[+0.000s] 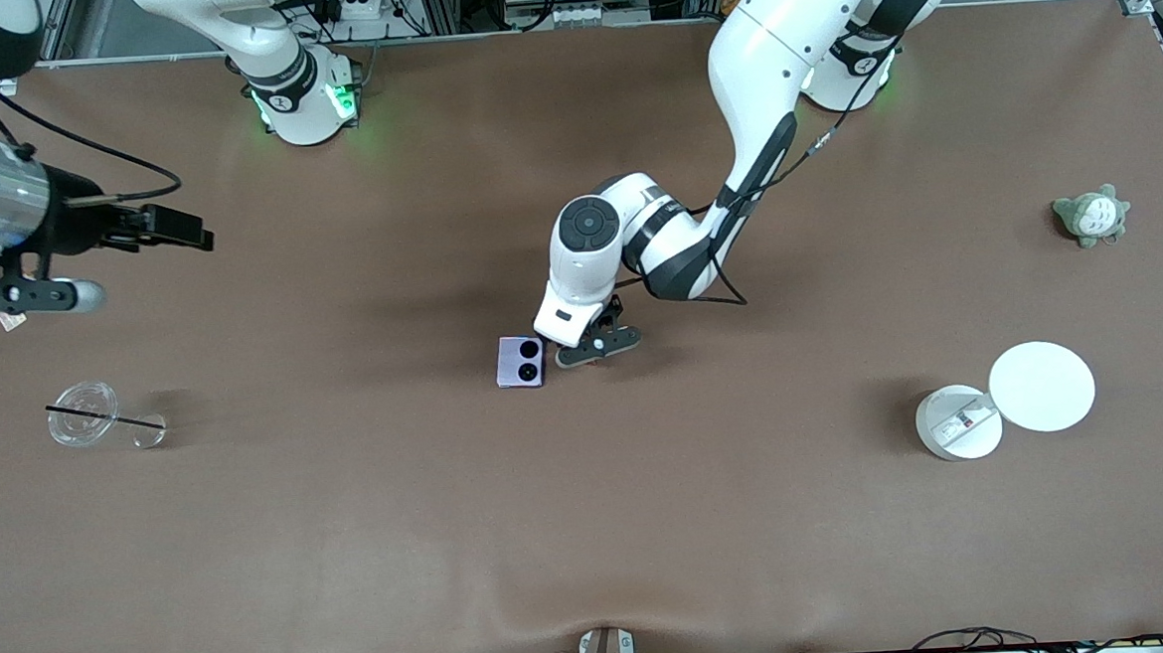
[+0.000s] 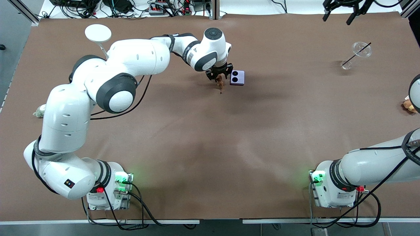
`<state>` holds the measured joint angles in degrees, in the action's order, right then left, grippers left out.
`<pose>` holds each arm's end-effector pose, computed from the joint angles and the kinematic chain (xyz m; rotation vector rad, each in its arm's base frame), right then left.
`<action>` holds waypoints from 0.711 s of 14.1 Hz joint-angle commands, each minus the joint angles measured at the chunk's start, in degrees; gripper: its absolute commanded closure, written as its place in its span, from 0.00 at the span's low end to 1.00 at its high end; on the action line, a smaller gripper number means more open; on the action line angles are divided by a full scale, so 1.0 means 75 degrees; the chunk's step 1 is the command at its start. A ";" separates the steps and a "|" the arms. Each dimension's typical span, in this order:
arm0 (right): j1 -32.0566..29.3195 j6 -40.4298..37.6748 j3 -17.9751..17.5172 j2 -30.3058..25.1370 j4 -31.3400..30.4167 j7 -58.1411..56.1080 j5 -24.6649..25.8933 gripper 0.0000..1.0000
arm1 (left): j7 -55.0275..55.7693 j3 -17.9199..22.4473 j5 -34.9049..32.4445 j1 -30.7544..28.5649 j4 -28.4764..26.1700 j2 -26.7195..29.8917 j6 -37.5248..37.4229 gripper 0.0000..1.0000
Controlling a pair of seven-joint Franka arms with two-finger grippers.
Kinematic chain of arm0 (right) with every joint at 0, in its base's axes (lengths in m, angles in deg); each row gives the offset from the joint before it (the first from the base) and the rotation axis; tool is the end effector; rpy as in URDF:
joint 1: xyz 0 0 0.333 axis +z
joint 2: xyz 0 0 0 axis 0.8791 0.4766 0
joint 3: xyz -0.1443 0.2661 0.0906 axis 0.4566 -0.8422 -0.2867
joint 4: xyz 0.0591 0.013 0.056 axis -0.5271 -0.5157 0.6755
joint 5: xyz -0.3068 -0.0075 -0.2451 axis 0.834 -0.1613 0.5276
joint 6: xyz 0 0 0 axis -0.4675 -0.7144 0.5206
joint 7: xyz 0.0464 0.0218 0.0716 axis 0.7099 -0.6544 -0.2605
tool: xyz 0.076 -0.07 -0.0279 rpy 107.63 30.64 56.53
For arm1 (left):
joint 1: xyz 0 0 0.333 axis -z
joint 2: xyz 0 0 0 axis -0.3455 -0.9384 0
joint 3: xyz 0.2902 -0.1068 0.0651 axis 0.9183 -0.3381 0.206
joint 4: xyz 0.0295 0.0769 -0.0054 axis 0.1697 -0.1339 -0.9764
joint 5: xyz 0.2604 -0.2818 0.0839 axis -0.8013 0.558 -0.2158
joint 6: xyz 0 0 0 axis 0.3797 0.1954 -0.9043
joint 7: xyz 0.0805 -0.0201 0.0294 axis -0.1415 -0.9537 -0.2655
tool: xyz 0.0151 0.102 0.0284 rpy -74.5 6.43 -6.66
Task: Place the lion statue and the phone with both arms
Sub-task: 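Grasp the lion with the left gripper while the right gripper reaches the phone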
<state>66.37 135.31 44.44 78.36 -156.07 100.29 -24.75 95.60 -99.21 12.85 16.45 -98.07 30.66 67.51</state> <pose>0.5544 0.0714 0.5836 -2.9765 0.1332 0.3765 0.4977 -0.5355 0.2074 2.9944 0.4384 0.0421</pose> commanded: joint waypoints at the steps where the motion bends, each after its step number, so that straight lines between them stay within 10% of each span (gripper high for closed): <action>1: 0.0222 0.0222 0.0017 0.0009 -0.0193 0.0224 -0.0101 0.00 | 0.0189 0.0100 -0.0206 0.0115 0.0152 -0.0130 0.0153 0.43; 7: 0.1135 0.0994 0.0017 0.0455 -0.0310 0.1442 -0.0101 0.00 | 0.0095 0.0100 -0.0277 0.0115 0.0128 -0.0095 0.0141 1.00; 10: 0.1697 0.1300 0.0028 0.0643 -0.0334 0.2179 -0.0089 0.00 | -0.0220 0.0111 -0.0288 0.0034 0.0105 0.0068 0.0048 1.00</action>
<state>76.75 144.04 44.25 82.90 -158.42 112.57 -24.99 95.01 -99.15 12.23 16.50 -97.74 30.43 67.51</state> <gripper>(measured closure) 0.000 0.661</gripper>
